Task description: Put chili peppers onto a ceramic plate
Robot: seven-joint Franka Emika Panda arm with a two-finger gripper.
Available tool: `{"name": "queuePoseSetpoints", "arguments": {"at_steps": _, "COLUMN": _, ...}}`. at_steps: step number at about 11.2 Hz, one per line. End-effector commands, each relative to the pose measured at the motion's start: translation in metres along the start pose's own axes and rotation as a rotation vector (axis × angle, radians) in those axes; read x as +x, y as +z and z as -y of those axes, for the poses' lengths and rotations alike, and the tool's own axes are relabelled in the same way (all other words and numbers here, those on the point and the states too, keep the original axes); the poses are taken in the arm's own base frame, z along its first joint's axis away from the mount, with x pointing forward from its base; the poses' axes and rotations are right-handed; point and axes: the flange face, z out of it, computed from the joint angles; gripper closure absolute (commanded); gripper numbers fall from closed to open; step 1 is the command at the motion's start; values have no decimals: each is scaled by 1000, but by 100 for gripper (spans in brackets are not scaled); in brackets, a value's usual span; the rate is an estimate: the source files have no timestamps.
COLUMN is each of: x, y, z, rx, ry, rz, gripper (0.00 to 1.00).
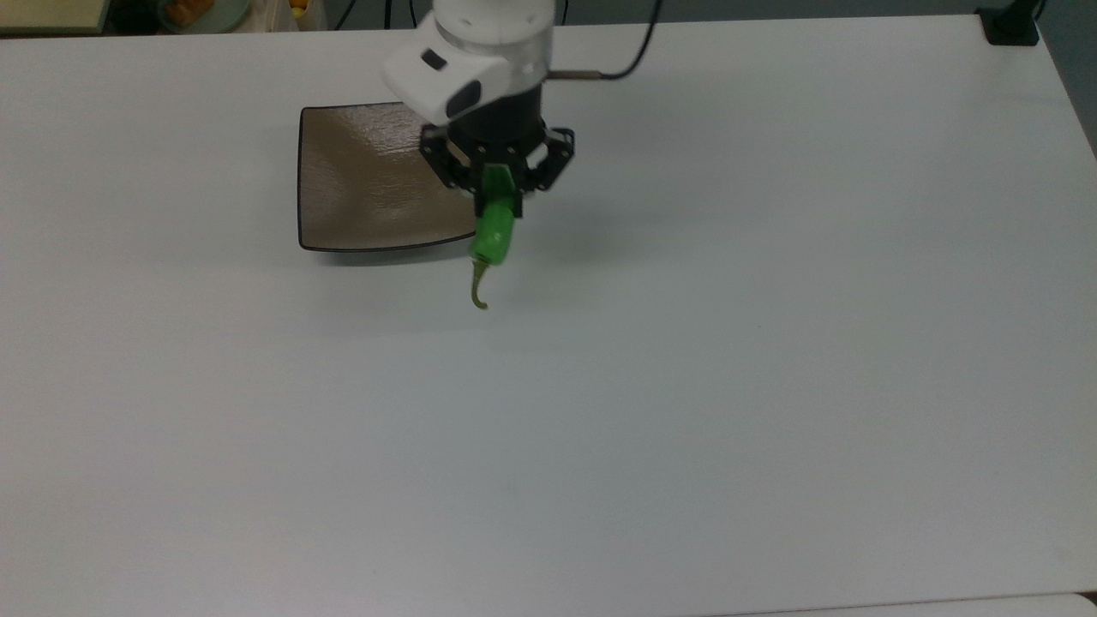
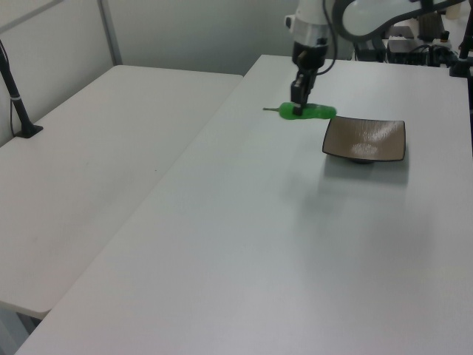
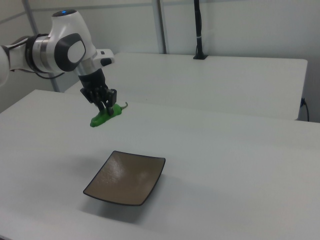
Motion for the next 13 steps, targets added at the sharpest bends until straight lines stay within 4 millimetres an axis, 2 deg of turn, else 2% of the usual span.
{"name": "queuePoseSetpoints", "arguments": {"at_steps": 1, "x": -57, "y": -10, "z": -34, "rx": -16, "ry": -87, "rz": 38, "gripper": 100}}
{"name": "queuePoseSetpoints", "arguments": {"at_steps": 2, "x": -65, "y": -13, "z": -45, "rx": -23, "ry": -99, "rz": 38, "gripper": 100}}
{"name": "queuePoseSetpoints", "arguments": {"at_steps": 5, "x": -86, "y": 12, "z": -71, "rx": -27, "ry": -64, "rz": 100, "gripper": 100}}
{"name": "queuePoseSetpoints", "arguments": {"at_steps": 7, "x": -95, "y": 33, "z": -75, "rx": -23, "ry": -81, "rz": 144, "gripper": 100}}
{"name": "queuePoseSetpoints", "arguments": {"at_steps": 8, "x": -98, "y": 36, "z": -75, "rx": -24, "ry": -82, "rz": 152, "gripper": 80}}
{"name": "queuePoseSetpoints", "arguments": {"at_steps": 9, "x": -97, "y": 35, "z": -75, "rx": -23, "ry": -76, "rz": 147, "gripper": 32}}
{"name": "queuePoseSetpoints", "arguments": {"at_steps": 10, "x": -96, "y": 32, "z": -75, "rx": -24, "ry": -69, "rz": 144, "gripper": 0}}
{"name": "queuePoseSetpoints", "arguments": {"at_steps": 13, "x": -92, "y": 24, "z": -74, "rx": -26, "ry": -62, "rz": 127, "gripper": 0}}
